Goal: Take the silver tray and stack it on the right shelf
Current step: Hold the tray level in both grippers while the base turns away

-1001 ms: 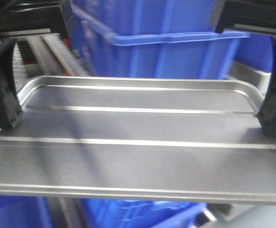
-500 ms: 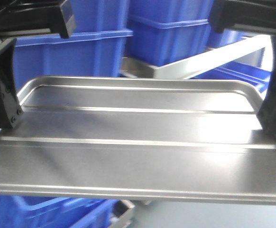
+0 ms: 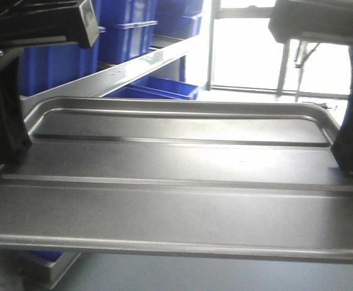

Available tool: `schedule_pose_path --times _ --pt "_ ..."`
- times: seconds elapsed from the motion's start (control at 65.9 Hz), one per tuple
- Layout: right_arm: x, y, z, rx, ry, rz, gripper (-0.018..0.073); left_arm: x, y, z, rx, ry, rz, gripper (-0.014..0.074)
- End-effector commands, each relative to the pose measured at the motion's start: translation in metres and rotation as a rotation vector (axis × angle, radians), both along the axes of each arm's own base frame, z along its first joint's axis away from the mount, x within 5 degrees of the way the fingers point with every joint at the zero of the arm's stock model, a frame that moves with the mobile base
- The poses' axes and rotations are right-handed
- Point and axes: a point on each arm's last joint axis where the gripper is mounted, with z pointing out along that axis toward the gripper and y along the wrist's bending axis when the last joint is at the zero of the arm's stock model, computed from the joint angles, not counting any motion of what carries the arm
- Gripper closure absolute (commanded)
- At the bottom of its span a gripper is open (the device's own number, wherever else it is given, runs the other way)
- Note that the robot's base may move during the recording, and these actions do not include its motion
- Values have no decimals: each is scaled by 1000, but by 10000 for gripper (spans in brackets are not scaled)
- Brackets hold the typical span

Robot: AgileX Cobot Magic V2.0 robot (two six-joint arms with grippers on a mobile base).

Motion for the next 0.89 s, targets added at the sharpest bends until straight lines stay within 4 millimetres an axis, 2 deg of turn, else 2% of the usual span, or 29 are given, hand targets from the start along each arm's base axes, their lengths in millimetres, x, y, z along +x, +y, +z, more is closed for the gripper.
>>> schedule_pose_path --times 0.0,0.88 --pt "0 -7 11 -31 -43 4 501 -2 5 14 3 -51 -12 696" --pt "-1 -8 10 -48 -28 0 501 -2 5 14 3 -51 -12 696"
